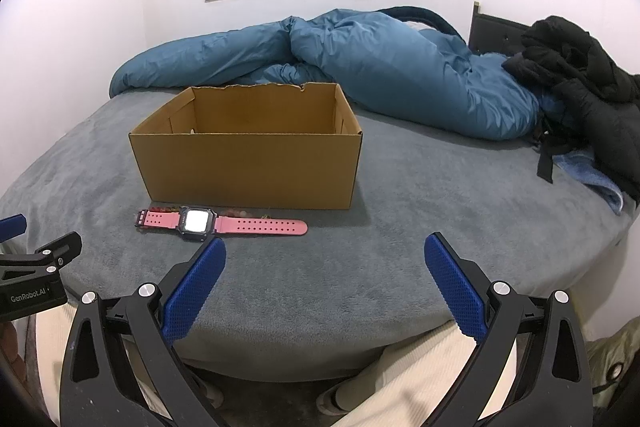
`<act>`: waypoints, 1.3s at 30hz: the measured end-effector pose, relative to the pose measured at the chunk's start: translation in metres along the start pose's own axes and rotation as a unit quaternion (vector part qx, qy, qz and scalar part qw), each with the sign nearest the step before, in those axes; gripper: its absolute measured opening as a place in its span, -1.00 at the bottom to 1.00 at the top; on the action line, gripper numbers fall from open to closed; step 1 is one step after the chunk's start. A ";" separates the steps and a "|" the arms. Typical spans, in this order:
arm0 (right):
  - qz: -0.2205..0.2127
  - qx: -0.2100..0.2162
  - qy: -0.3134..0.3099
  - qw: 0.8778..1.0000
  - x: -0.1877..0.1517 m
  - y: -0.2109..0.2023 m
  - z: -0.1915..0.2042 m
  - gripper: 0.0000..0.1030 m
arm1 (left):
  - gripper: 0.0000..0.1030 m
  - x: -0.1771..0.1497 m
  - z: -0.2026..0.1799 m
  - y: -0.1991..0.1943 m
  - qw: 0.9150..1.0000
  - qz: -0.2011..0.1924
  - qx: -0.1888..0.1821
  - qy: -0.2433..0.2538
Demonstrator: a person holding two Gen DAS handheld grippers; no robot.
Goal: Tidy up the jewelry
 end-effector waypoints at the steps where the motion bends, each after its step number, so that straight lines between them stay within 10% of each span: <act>1: 0.000 0.001 0.000 1.000 0.000 0.000 0.000 0.85 | 0.89 0.000 0.000 0.000 1.000 0.000 -0.001 0.000; 39: 0.043 0.000 -0.002 0.999 0.003 0.044 -0.003 0.85 | 0.89 0.012 -0.001 0.063 0.999 0.052 -0.018 0.001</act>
Point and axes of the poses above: each gripper's, at about its wrist camera, not at the fingertips, and y roughly the way its jaws point, z to its left, x to its top, the point moved 4 cm from there along y, roughly the way its jaws point, and after that the axes turned 4 degrees about z, right-handed, at the moved point
